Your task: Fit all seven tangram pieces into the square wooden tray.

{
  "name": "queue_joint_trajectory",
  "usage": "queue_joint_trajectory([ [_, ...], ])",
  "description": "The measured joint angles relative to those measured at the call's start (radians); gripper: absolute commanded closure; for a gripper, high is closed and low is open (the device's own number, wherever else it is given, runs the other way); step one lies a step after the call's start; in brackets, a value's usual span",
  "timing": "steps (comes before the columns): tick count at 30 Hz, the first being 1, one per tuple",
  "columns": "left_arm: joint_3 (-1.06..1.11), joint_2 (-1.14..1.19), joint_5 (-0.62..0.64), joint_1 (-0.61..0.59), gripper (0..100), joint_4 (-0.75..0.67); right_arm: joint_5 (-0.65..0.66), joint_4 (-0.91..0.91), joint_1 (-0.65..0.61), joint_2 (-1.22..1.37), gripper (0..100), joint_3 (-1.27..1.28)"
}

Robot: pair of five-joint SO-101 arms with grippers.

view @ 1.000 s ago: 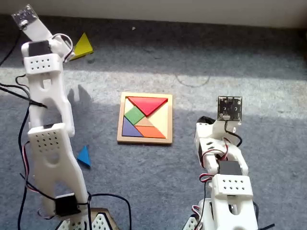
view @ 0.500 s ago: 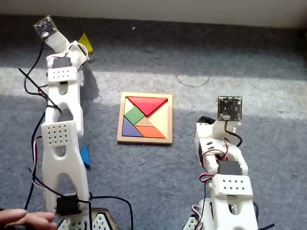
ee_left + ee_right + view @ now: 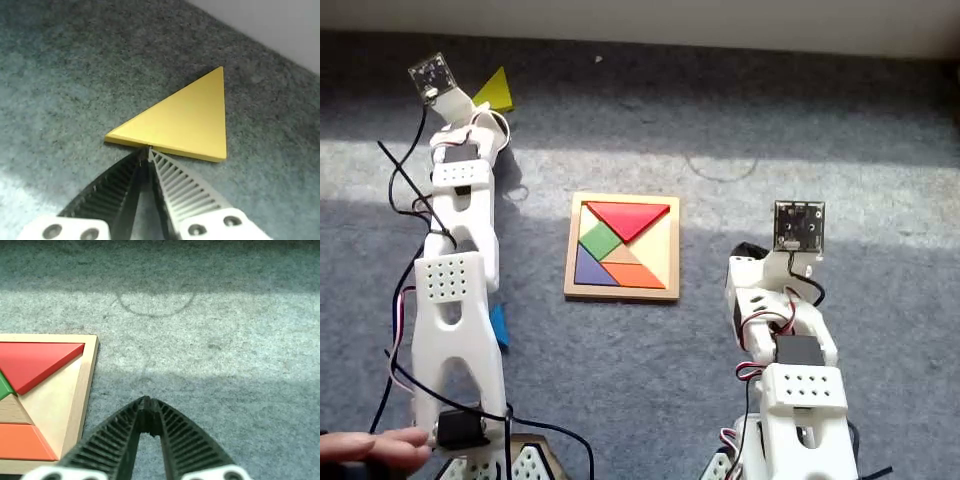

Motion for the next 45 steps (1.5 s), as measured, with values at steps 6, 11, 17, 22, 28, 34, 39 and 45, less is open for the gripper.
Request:
queue_joint_trajectory([
  [6,-0.140,0.002,0.000,0.000,98,0.081,0.000,0.000,0.000,0.000,98.8,0.000],
  [11,-0.158,0.032,0.000,0.000,99,-0.046,0.003,0.000,0.000,0.000,98.8,0.000],
  [17,-0.160,0.129,0.000,0.000,99,-0.193,0.003,0.000,0.000,0.000,98.8,0.000],
  [22,-0.160,0.132,-0.005,0.000,99,-0.190,0.003,0.000,0.000,0.000,98.8,0.000],
  [28,-0.176,0.129,-0.020,0.000,99,-0.018,0.003,0.000,0.000,0.000,98.8,0.000],
  [34,-0.213,0.121,-0.150,0.002,99,0.146,0.003,0.000,0.000,0.000,98.8,0.000],
  [39,-0.325,0.127,-0.166,0.002,99,0.368,0.003,0.000,0.000,0.000,98.8,0.000],
  [45,-0.552,0.127,-0.164,0.012,99,0.784,0.021,0.000,0.000,0.000,98.8,0.000],
])
